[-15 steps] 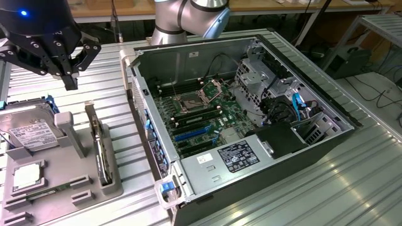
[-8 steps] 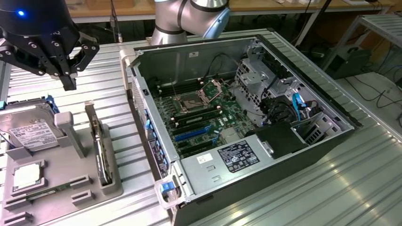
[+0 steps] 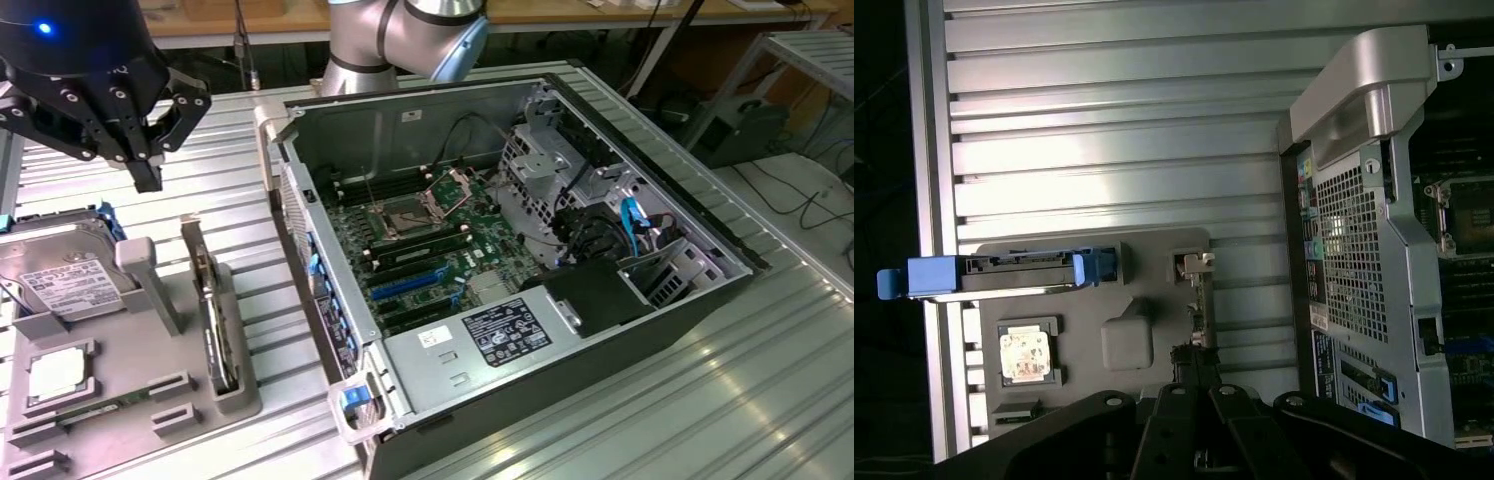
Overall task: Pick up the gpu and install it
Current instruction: 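Pick up the gpu and move the gpu toward the slot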
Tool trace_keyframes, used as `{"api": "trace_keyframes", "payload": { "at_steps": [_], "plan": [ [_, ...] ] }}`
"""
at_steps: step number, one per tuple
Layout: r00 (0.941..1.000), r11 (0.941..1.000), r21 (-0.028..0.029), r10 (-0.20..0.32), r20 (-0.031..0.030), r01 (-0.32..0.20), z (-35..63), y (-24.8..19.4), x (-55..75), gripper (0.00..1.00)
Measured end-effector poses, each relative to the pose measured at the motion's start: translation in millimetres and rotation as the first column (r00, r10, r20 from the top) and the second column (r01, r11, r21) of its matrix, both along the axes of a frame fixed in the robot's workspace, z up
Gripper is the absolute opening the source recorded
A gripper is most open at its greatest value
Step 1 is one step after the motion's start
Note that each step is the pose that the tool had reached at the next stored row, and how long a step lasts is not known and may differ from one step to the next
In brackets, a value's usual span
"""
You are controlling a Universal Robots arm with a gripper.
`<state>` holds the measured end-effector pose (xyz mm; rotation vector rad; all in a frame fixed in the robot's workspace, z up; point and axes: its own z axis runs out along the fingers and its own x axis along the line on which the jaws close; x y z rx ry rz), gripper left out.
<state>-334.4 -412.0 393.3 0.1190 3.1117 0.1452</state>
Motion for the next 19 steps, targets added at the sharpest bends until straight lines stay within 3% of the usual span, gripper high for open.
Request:
{"api": "trace_keyframes", "payload": {
  "at_steps": [1,6,7,10,14,15,19],
  "plan": [
    [1.0000,1.0000,0.0000,0.000,0.0000,0.000,0.0,0.0,0.0,0.11],
    [1.0000,1.0000,0.0000,0.000,0.0000,0.000,0.0,0.0,0.0,0.42],
    [1.0000,1.0000,0.0000,0.000,0.0000,0.000,0.0,0.0,0.0,0.42],
    [1.0000,1.0000,0.0000,0.000,0.0000,0.000,0.0,0.0,0.0,0.60],
    [1.0000,1.0000,-0.0001,0.001,0.0000,-0.001,0.0,-0.5,-0.2,0.65],
    [1.0000,1.0000,0.0000,0.002,0.0000,-0.002,0.0,-1.0,-0.3,0.72],
    [0.9998,0.9998,0.0000,0.020,-0.0040,-0.020,-0.4,-7.4,-0.2,0.72]
  ]
}}
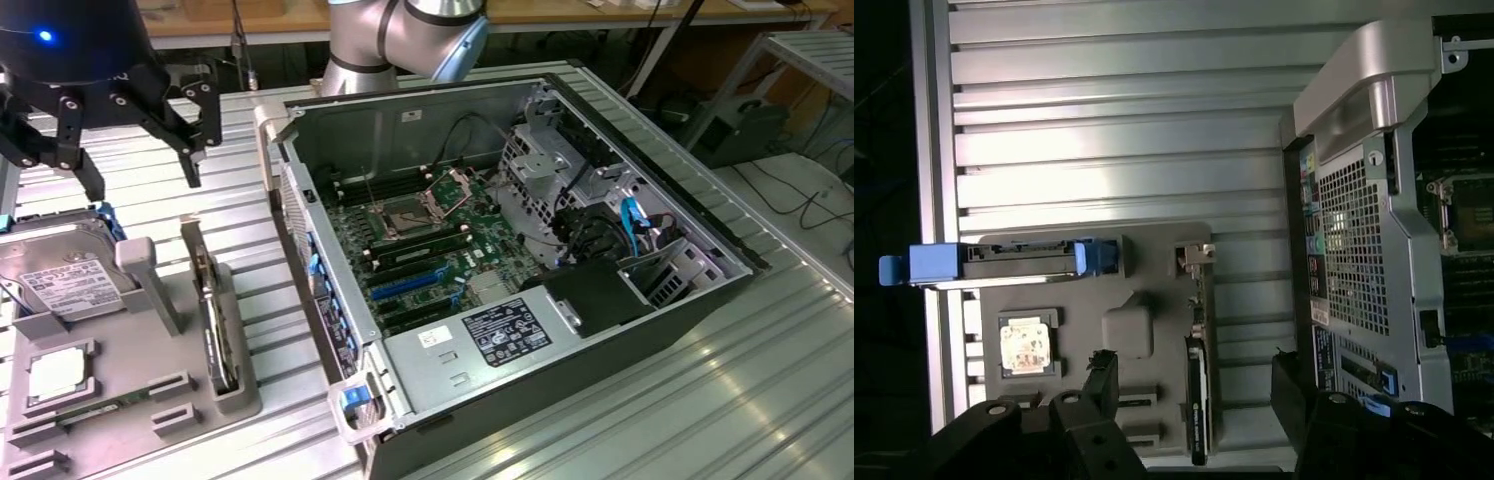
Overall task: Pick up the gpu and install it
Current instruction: 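Pick up the gpu and move the gpu toward the slot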
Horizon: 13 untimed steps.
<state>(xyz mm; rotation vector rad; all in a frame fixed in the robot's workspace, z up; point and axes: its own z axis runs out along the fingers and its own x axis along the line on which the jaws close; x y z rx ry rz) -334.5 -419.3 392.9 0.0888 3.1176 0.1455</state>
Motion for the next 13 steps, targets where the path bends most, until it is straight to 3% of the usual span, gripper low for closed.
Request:
{"api": "trace_keyframes", "payload": {
  "at_steps": [2,3,5,7,8,13],
  "plan": [
    [0.9999,1.0000,-0.0016,0.009,-0.0067,-0.009,-0.4,-2.6,0.0,0.72],
    [0.9999,0.9999,-0.0058,0.010,-0.0094,-0.010,-0.4,-3.0,0.0,0.72],
    [0.9998,0.9996,-0.0236,0.013,-0.0141,-0.013,-0.5,-3.9,0.0,0.72],
    [0.9997,0.9986,-0.0492,0.016,-0.0179,-0.017,-0.7,-4.4,0.1,0.72],
    [0.9996,0.9981,-0.0579,0.018,-0.0194,-0.019,-1.0,-4.7,0.1,0.72],
    [0.9982,0.9966,-0.0582,0.057,-0.0216,-0.058,-3.9,-5.3,0.8,0.72]
  ]
}}
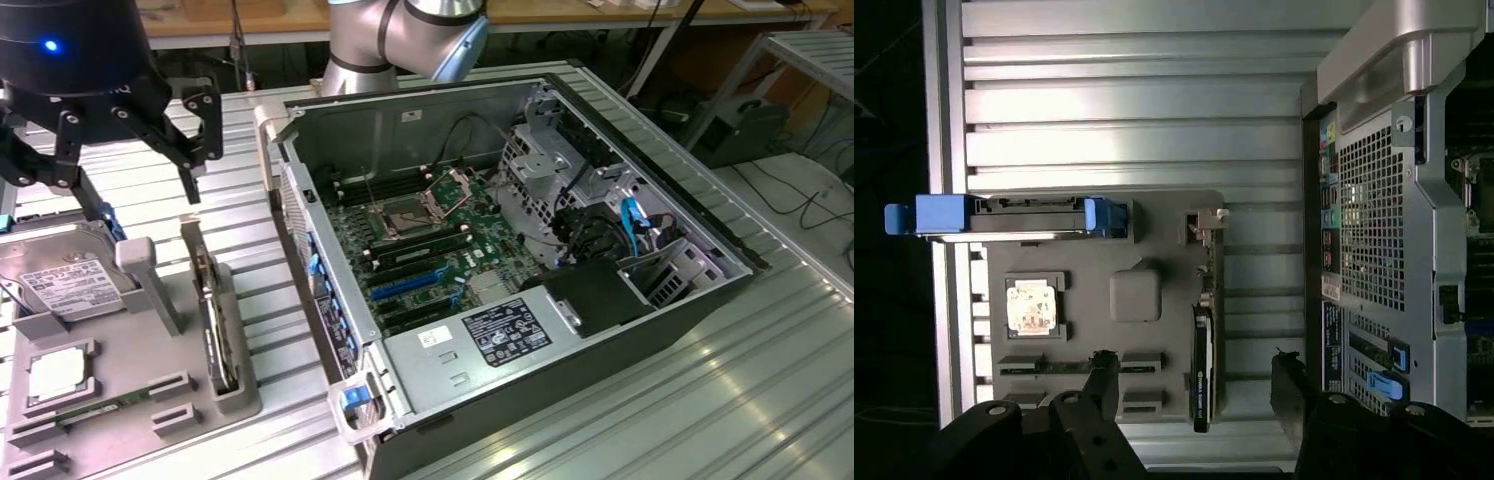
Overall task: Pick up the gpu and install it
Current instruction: 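Pick up the gpu and move the gpu toward the slot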
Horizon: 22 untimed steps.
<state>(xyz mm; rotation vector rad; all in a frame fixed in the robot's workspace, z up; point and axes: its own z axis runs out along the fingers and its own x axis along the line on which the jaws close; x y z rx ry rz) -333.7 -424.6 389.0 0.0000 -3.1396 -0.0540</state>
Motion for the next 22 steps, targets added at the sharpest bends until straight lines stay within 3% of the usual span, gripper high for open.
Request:
{"api": "trace_keyframes", "payload": {
  "at_steps": [6,10,14,18,22],
  "plan": [
    [0.9994,0.9994,0.0004,0.035,-0.0085,-0.035,-4.7,0.1,3.5,0.72],
    [0.9994,0.9994,0.0004,0.035,-0.0087,-0.035,-11.4,-4.7,3.6,0.72],
    [0.9994,0.9994,0.0002,0.035,-0.0088,-0.035,-15.3,-5.6,3.9,0.72],
    [0.9994,0.9994,0.0003,0.035,-0.0088,-0.035,-18.7,-13.9,4.2,0.72],
    [0.9994,0.9994,0.0003,0.035,-0.0087,-0.035,-26.9,-16.1,4.3,0.72]
  ]
}}
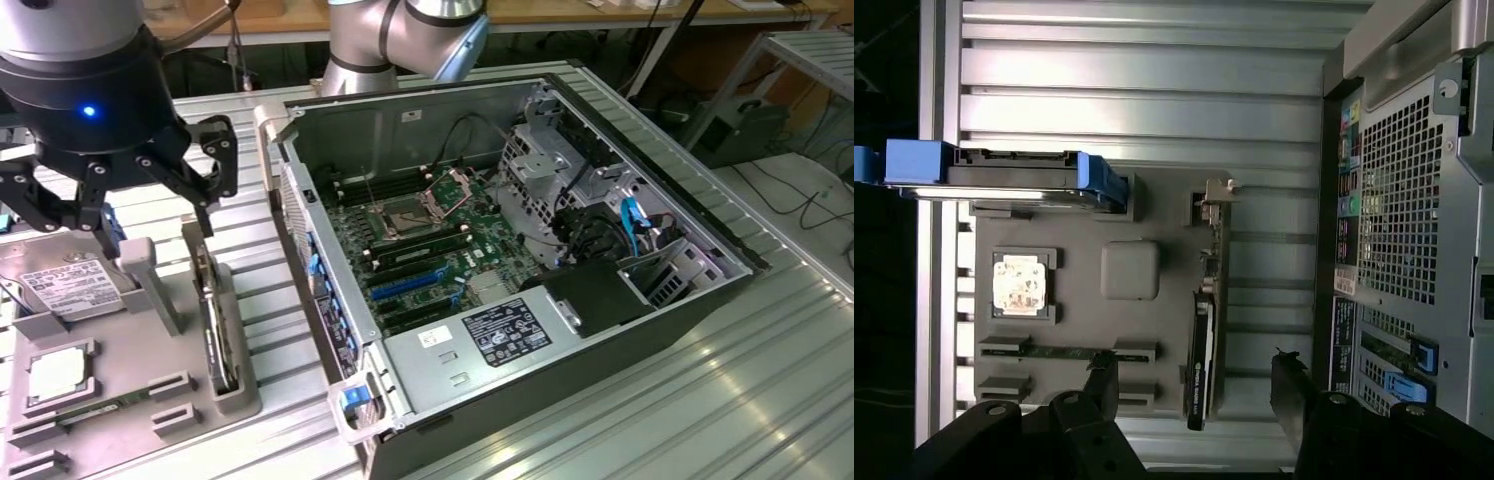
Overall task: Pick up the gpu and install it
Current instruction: 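Pick up the gpu and move the gpu toward the slot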
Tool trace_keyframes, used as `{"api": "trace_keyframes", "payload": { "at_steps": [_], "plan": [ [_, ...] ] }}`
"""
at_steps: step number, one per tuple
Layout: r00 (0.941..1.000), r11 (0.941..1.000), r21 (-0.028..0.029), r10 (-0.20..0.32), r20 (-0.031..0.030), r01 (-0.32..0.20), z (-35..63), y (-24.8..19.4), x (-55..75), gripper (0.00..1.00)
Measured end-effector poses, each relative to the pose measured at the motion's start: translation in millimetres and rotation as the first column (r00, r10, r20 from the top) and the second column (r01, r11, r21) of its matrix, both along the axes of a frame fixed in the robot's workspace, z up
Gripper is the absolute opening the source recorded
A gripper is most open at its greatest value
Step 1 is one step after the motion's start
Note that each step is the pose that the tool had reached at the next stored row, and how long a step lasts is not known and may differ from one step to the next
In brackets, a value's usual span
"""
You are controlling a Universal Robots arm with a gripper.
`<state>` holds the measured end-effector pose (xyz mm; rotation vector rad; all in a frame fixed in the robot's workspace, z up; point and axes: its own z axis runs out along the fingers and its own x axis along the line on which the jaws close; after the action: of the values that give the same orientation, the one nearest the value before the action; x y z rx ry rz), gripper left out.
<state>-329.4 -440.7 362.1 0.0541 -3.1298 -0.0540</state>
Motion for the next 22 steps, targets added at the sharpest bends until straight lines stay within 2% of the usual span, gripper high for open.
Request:
{"api": "trace_keyframes", "payload": {
  "at_steps": [5,10,17,20,22],
  "plan": [
    [1.0000,1.0000,0.0002,0.000,0.0000,0.000,-6.4,-0.9,0.9,0.72],
    [1.0000,1.0000,0.0007,-0.002,0.0000,0.002,-13.5,-5.1,2.4,0.72],
    [1.0000,1.0000,0.0092,-0.002,0.0020,0.002,-21.5,-7.4,2.8,0.72],
    [1.0000,1.0000,0.0092,-0.002,0.0022,0.002,-24.6,-10.3,3.2,0.72],
    [1.0000,1.0000,0.0093,-0.002,0.0023,0.002,-28.0,-15.1,3.4,0.72]
  ]
}}
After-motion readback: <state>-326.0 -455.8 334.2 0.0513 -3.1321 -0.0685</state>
